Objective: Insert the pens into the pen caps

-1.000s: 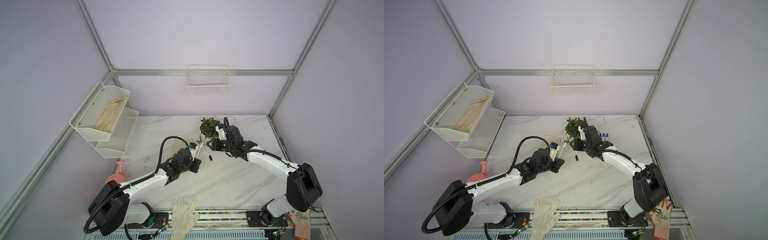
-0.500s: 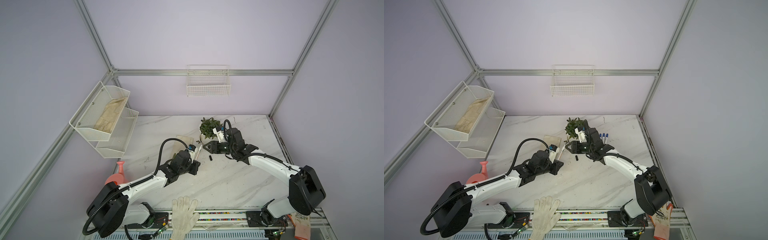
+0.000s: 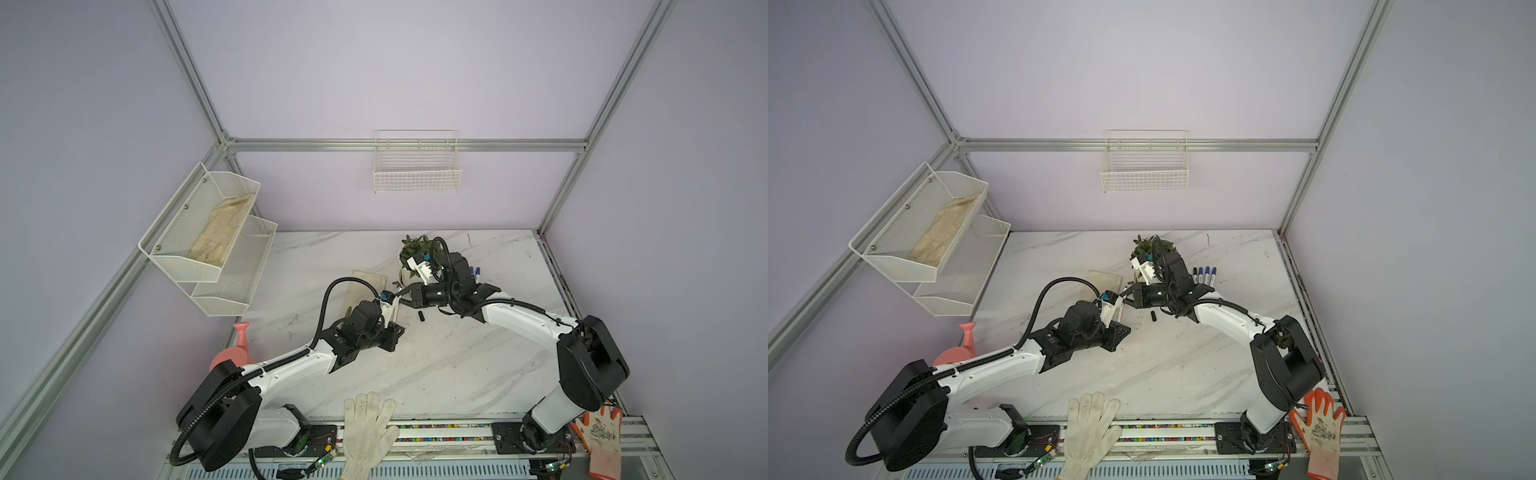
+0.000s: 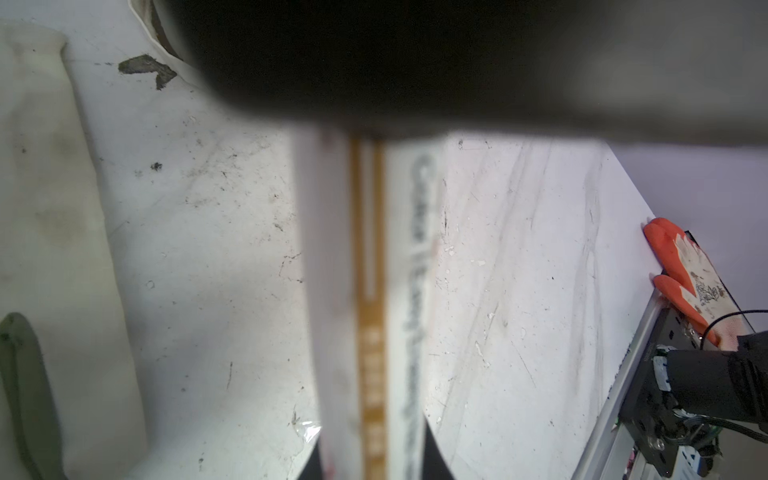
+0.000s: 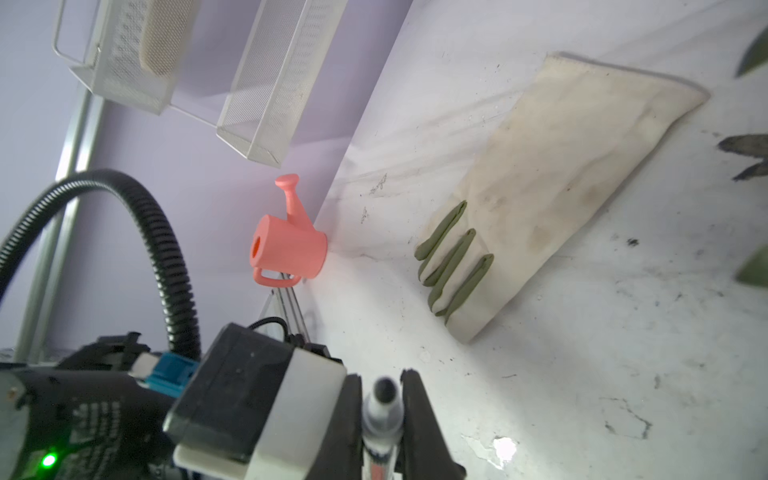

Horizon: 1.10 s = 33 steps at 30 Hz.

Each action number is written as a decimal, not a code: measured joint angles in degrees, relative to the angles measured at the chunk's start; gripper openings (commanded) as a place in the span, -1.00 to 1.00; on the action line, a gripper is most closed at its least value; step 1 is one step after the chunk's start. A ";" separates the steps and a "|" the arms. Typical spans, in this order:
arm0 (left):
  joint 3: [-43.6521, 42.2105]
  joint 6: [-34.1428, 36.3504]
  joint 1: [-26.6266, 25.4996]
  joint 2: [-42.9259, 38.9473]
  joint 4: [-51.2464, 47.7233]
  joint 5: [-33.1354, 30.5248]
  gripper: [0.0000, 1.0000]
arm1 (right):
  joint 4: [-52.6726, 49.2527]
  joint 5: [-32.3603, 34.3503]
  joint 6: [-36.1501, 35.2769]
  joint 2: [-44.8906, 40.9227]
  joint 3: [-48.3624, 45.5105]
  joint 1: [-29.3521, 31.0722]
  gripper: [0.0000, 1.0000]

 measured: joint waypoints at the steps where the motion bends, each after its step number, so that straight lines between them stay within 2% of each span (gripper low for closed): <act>1: 0.00 -0.26 0.02 0.00 0.13 0.13 -0.20 | 0.31 -0.02 0.00 -0.22 -0.44 -0.04 -0.93; 3: 0.00 -0.87 0.02 -0.44 0.63 0.39 -0.03 | 0.31 -0.02 -0.09 -0.44 -1.51 -0.15 -0.96; 6: 0.02 -1.27 0.46 -1.70 1.16 0.46 0.03 | -0.20 0.00 -0.17 -0.44 -2.82 -0.15 -0.96; 12: 0.13 -1.14 2.62 -2.56 2.21 1.27 -0.11 | -0.85 0.02 -0.76 -1.75 -3.17 -0.15 -0.96; 17: 1.46 -0.70 2.99 0.37 2.16 3.89 -0.22 | -0.87 0.24 -1.31 -2.80 -3.17 -0.15 -0.96; 24: 2.19 -0.37 2.62 2.21 3.26 7.74 -1.00 | -0.90 0.94 -1.46 -2.89 -3.41 -0.15 -0.96; 25: 2.21 -0.28 2.64 2.19 3.19 7.74 -1.00 | -0.87 0.98 -1.38 -2.99 -3.48 -0.15 -0.95; 26: 2.21 -0.31 2.64 2.12 3.10 7.67 -1.00 | -0.85 1.01 -1.38 -2.99 -3.48 -0.15 -0.87; 28: 2.19 -0.44 2.64 1.79 2.78 7.23 -1.00 | -0.83 1.88 -1.18 -2.99 -3.48 -0.15 -0.42; 29: 2.19 -0.66 2.62 1.55 2.54 6.82 -1.00 | -0.74 2.67 -1.36 -2.99 -3.48 -0.13 -0.26; 31: 2.19 -1.70 2.67 0.63 1.31 3.87 -1.00 | -1.36 5.77 -1.31 -2.99 -3.48 0.20 -0.09; 33: 2.19 -2.56 2.67 0.31 -0.20 1.01 -1.00 | -3.13 9.75 -1.53 -2.80 -2.82 0.63 -0.06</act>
